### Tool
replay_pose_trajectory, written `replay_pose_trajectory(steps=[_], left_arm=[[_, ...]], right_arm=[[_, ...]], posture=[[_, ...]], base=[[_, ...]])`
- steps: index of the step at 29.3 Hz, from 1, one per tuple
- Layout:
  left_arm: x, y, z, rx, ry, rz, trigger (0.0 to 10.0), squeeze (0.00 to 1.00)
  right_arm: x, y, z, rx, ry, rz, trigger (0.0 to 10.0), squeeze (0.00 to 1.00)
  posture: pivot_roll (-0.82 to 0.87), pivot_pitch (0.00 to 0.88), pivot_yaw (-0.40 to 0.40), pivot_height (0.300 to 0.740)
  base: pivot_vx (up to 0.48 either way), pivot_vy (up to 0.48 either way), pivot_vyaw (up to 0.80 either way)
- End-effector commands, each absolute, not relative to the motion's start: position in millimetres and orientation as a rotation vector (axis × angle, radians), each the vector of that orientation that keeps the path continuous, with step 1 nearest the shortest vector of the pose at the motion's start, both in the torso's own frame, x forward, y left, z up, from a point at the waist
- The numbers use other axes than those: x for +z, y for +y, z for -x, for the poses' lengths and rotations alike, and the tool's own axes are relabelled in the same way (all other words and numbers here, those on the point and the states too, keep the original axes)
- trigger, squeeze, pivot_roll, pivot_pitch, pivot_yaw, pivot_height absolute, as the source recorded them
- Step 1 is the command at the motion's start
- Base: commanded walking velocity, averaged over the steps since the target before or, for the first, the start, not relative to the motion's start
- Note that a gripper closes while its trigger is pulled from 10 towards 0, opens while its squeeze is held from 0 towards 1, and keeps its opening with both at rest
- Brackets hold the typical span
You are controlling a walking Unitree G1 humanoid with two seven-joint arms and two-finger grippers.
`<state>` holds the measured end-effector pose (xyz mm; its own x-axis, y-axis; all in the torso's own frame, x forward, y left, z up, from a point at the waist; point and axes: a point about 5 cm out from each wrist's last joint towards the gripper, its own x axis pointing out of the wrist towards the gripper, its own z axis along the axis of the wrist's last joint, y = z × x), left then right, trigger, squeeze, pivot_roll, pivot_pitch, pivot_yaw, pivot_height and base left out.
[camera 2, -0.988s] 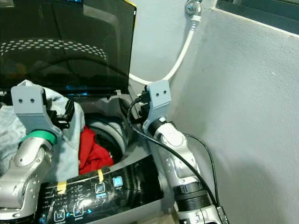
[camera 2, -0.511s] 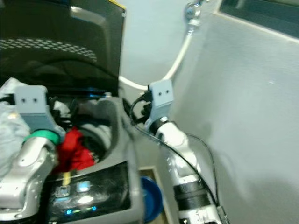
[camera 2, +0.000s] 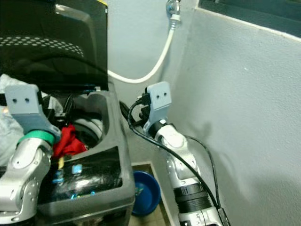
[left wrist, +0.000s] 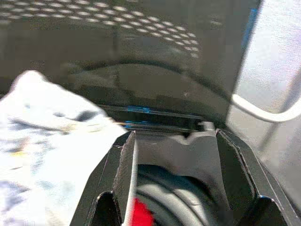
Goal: Clothes washing
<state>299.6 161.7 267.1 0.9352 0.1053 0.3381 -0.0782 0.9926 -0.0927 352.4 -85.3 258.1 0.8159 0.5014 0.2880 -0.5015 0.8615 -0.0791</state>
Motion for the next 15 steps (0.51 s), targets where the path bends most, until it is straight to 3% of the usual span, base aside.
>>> replay_pose_trajectory(steps=[1,15], left_arm=[[267.1,159.3,-298.7,0.083,-0.353,0.08,10.0,0.0],[263.0,160.7,-298.2,0.095,-0.332,0.093,10.0,0.0]], right_arm=[[259.8,-86.8,-352.7,0.532,-0.309,0.004,10.0,0.0],[260.1,-85.9,-352.7,0.54,-0.31,0.006,10.0,0.0]], posture=[[0.07,0.032,-0.081,0.74],[0.07,0.035,-0.082,0.74]], base=[[0.0,0.0,0.0],[-0.022,0.0,0.0]])
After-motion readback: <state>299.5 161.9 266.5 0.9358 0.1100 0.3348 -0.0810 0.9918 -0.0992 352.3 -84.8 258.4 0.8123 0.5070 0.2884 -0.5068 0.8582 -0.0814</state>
